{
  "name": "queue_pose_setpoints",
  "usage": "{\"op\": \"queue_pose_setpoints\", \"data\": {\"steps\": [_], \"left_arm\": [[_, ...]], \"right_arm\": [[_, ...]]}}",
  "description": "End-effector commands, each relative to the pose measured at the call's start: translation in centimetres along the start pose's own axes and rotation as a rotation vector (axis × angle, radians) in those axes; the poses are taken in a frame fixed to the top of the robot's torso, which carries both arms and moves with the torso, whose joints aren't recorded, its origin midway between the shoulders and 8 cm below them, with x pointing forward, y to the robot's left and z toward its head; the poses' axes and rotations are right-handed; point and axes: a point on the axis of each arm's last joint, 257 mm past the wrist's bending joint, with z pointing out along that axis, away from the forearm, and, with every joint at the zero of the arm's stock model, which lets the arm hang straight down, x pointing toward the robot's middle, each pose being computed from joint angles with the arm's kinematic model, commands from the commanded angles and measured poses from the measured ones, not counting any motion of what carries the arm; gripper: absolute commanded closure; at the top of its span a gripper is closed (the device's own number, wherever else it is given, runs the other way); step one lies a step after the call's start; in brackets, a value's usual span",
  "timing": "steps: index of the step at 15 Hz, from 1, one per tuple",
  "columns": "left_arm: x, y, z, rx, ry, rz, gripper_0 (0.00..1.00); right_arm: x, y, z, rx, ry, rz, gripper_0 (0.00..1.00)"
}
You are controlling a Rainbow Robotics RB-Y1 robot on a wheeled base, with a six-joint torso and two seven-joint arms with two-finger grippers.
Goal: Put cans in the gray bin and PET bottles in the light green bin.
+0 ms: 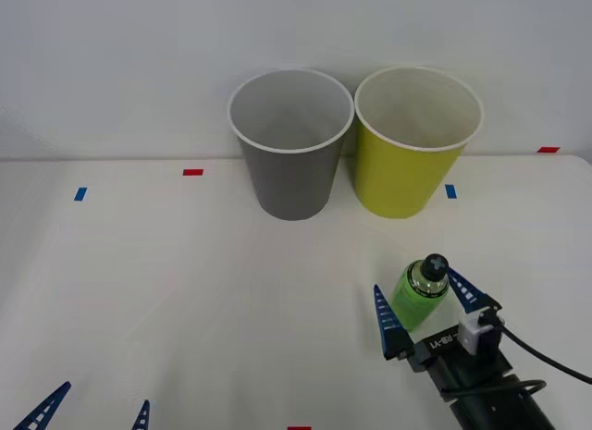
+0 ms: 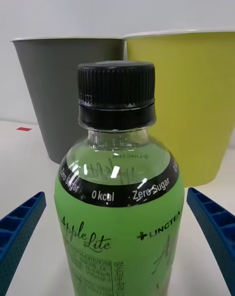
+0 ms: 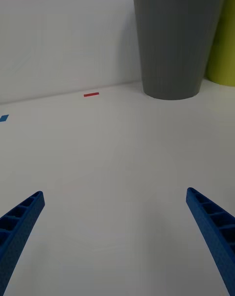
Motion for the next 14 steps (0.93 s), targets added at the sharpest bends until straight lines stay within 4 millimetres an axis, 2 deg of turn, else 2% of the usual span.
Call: {"op": "queue_pose_setpoints", "data": {"steps": [1, 2, 3, 4, 10, 12, 14], "left_arm": [[0.0, 0.0, 0.0, 0.0, 0.0, 0.0, 0.0], [0.0, 0.0, 0.0, 0.0, 0.0, 0.0, 0.0], [0.0, 0.0, 0.0, 0.0, 0.0, 0.0, 0.0], [0.0, 0.0, 0.0, 0.0, 0.0, 0.0, 0.0], [0.0, 0.0, 0.0, 0.0, 0.0, 0.0, 0.0], [0.0, 0.0, 0.0, 0.0, 0.0, 0.0, 0.0], [0.0, 0.0, 0.0, 0.0, 0.0, 0.0, 0.0]], "right_arm": [[0.0, -0.1, 0.1, 0.002, 0.0, 0.011, 0.6], [-0.1, -0.1, 0.2, 0.006, -0.002, 0.021, 0.76], [-0.2, -0.1, 0.3, 0.011, -0.006, 0.03, 0.85], [-0.3, 0.0, 0.4, 0.014, -0.009, 0.037, 0.88], [-0.6, -0.6, 0.0, 0.014, -0.009, 0.039, 0.9], [-1.4, -0.9, 0.1, 0.009, 0.016, 0.047, 0.9], [-3.4, -1.0, 0.3, 0.004, 0.046, 0.093, 0.9]]}}
